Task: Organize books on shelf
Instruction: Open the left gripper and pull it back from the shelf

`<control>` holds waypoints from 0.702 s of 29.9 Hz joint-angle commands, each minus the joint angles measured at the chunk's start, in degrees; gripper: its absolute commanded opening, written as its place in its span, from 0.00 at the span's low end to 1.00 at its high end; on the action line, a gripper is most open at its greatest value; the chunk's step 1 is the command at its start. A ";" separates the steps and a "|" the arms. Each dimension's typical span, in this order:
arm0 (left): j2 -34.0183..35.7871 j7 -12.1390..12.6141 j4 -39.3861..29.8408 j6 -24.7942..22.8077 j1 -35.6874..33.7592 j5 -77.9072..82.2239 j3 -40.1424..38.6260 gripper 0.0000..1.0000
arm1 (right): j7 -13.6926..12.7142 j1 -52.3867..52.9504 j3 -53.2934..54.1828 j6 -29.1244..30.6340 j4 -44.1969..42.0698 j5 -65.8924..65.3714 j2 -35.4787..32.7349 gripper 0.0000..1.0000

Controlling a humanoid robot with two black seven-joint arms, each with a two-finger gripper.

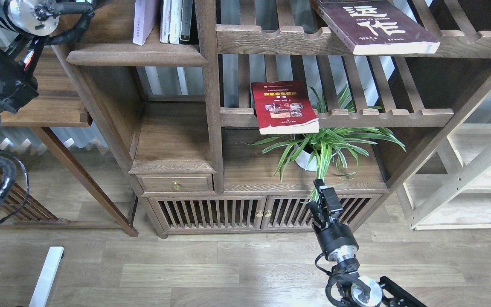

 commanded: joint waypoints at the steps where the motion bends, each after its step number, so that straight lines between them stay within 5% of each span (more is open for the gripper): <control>1: 1.33 0.04 -3.83 2.58 1.78 -0.08 -0.07 0.71 | -0.22 -0.68 0.45 0.00 0.03 0.04 0.11 0.99; 21: 5.20 0.83 -27.82 7.60 15.83 -0.34 -11.04 0.72 | -0.92 -4.99 0.01 0.00 9.87 -0.23 0.11 0.99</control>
